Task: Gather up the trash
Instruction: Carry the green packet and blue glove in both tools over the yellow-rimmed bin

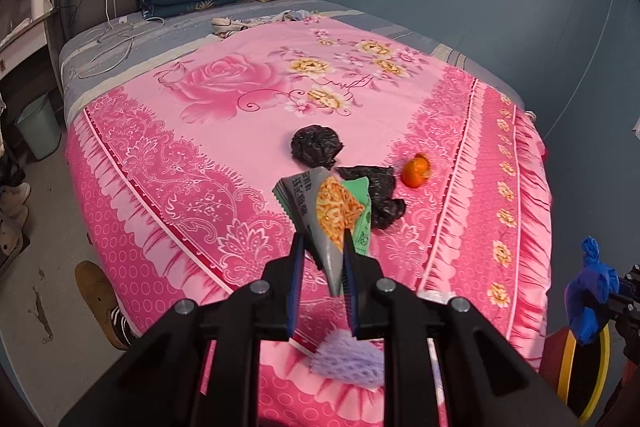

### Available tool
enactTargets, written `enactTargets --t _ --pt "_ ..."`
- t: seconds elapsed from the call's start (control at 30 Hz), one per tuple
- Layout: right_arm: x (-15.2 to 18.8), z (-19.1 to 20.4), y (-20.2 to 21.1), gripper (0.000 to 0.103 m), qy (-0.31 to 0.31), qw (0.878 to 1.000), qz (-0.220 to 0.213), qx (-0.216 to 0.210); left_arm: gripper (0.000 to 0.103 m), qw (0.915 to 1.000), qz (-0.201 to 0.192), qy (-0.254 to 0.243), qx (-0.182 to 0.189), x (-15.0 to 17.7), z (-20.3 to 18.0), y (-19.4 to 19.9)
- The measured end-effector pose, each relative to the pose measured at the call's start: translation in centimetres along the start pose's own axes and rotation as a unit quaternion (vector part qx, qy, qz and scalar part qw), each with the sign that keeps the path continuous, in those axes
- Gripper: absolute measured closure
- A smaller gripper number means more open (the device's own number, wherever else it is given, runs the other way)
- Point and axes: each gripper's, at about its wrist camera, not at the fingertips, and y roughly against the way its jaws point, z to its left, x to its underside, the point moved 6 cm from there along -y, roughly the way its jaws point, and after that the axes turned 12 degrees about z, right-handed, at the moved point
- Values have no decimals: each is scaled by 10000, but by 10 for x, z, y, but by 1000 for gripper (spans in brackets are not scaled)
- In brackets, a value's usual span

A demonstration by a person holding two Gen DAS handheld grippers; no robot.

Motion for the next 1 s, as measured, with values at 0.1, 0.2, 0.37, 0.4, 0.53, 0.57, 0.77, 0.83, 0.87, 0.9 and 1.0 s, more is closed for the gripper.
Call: enactTargets --t 0.1,0.2,0.37,0.4,0.53,0.57,0.77,0.83,0.87,0.9,1.0 --pt "9 -7 16 87 -49 9999 -128 22 86 10000 -28 -75 59 5 -13 8" --pt "19 -14 33 87 -123 9996 -258 71 86 9997 -37 -237 104 11 -33 17" --pt "34 -33 60 87 -362 9982 -436 173 86 9985 -45 -495 217 20 -66 28" --pt "36 -36 64 87 -396 9980 -460 191 86 9981 -54 -552 248 21 -73 30" --pt "51 -54 85 87 -629 9958 -594 282 86 9956 -99 -820 435 28 -106 40" --pt "55 -59 91 87 -691 9951 -637 314 86 9946 -97 -893 513 31 -117 43" --pt "79 -90 120 87 -1147 9886 -880 425 86 9888 -162 -1195 883 42 -163 59" --pt "88 -101 128 87 -1318 9855 -944 492 86 9858 -199 -1309 1036 47 -181 66" --pt "92 -106 132 87 -1380 9842 -973 523 86 9845 -195 -1358 1091 50 -188 68" --pt "97 -111 138 87 -1458 9826 -1017 544 86 9831 -192 -1422 1139 52 -195 70" --pt "110 -125 154 87 -1660 9778 -1121 617 86 9780 -219 -1676 1220 62 -219 76"
